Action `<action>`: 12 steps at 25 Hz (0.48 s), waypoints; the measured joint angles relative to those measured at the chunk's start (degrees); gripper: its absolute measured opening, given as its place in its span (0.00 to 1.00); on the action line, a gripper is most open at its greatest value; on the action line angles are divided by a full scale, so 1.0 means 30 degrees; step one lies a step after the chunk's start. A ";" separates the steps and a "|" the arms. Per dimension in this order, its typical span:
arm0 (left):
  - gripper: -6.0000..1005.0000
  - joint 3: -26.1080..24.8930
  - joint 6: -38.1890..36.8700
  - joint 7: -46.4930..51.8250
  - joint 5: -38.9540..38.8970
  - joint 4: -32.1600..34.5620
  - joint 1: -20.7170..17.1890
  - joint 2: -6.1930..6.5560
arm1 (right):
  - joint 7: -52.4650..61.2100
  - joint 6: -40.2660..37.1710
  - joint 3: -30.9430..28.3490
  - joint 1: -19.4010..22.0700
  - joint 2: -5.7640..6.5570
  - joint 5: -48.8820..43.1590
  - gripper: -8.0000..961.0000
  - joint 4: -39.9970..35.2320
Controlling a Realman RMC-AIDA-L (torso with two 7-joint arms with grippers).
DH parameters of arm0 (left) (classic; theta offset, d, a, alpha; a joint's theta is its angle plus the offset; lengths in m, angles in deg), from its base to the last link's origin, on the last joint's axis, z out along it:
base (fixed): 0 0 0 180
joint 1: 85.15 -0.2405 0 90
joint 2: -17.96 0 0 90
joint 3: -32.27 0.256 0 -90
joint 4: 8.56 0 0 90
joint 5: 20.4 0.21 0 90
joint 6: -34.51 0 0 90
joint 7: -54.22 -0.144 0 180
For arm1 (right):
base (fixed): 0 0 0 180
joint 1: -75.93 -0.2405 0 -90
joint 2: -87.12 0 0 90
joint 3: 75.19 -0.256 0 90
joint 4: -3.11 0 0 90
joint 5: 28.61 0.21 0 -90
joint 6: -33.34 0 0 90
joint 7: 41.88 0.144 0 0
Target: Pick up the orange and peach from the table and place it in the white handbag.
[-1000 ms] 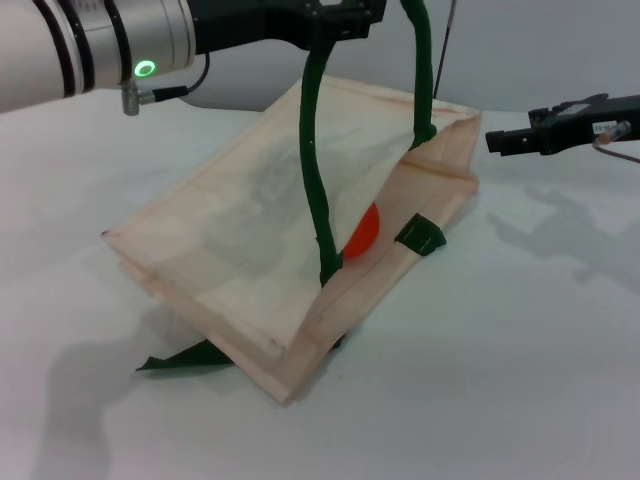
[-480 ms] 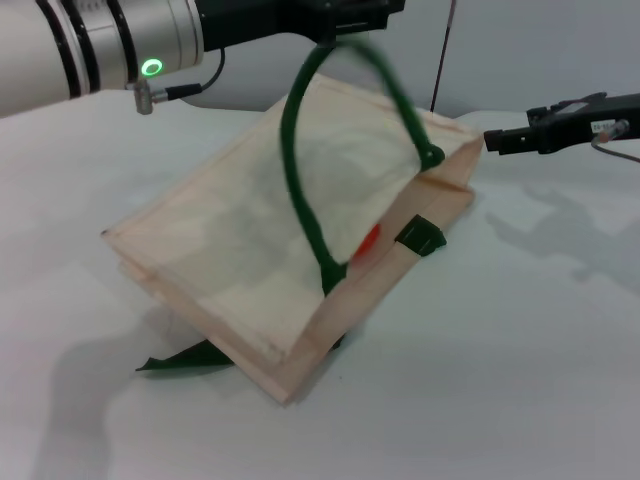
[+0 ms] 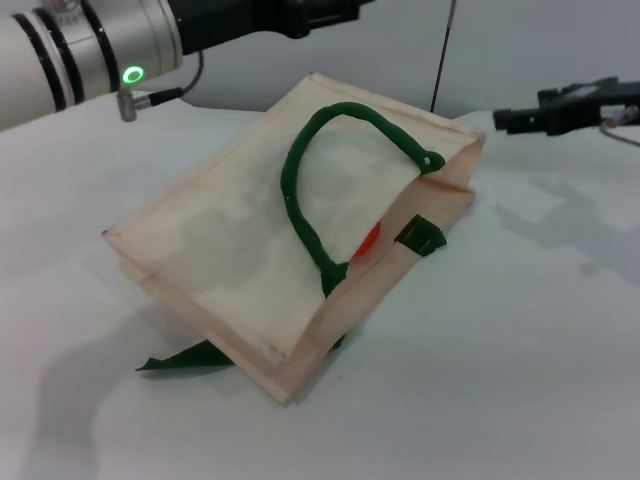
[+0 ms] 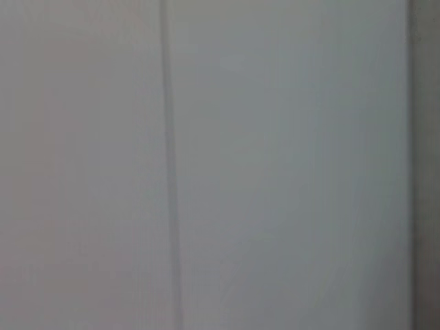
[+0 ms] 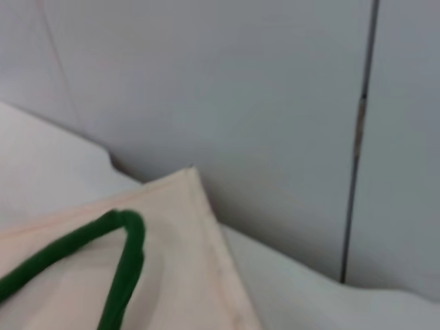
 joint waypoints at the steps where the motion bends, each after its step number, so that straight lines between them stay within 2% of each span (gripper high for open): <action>1: 0.85 -0.0005 -0.0417 -0.0012 -0.0001 -0.0005 -0.0120 -0.0001 | -0.0043 0.0172 -0.0151 0.0172 -0.0079 0.0001 0.84 -0.0344; 4: 0.85 -0.0053 -0.1770 -0.0030 -0.0099 -0.0016 -0.0463 -0.0023 | -0.0163 0.1403 -0.0539 0.1207 -0.0609 -0.0001 0.84 -0.2092; 7: 0.85 -0.0091 -0.3493 -0.0177 -0.0317 -0.0013 -0.0942 -0.0093 | -0.0929 0.3225 -0.0846 0.2247 -0.1558 0.0000 0.84 -0.3843; 8: 0.85 -0.0091 -0.4095 -0.0300 -0.0435 -0.0013 -0.1093 -0.0115 | -0.1162 0.3872 -0.0827 0.2578 -0.1761 0.0048 0.84 -0.4315; 10: 0.85 -0.0090 -0.5027 -0.0733 -0.0967 -0.0012 -0.1294 -0.0141 | -0.1473 0.5271 -0.0545 0.3223 -0.1999 0.0272 0.84 -0.5042; 12: 0.85 -0.0033 -0.5912 -0.1356 -0.1686 -0.0010 -0.1469 -0.0158 | -0.1527 0.6448 -0.0162 0.3621 -0.2046 0.0663 0.84 -0.5395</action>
